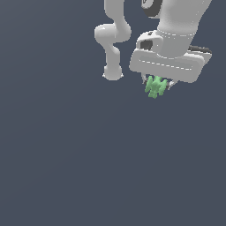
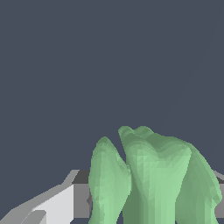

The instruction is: Pick up the object and move it to a goal position.

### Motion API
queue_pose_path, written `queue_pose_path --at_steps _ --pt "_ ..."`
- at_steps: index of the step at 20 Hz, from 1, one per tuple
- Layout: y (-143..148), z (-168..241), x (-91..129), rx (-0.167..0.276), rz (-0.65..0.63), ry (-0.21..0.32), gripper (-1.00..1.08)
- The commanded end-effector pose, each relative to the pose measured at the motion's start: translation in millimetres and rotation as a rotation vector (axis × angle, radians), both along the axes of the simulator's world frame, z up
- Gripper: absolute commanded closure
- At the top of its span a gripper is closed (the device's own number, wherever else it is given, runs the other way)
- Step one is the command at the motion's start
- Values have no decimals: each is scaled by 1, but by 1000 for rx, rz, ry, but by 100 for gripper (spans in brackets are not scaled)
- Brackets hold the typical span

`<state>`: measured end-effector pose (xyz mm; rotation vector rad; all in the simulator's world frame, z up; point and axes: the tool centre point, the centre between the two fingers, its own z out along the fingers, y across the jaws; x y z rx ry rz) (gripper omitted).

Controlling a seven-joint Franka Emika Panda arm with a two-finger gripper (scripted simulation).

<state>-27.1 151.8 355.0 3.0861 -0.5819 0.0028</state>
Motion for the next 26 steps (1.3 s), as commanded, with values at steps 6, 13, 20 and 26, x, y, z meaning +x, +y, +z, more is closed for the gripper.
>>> queue_pose_path --at_steps 6,13,20,26 --pt "27 76 -9 0 0 1 108" --pt "43 122 -13 1 0 1 108" --pt "51 145 -13 1 0 2 108" --pt "54 150 -14 1 0 2 108"
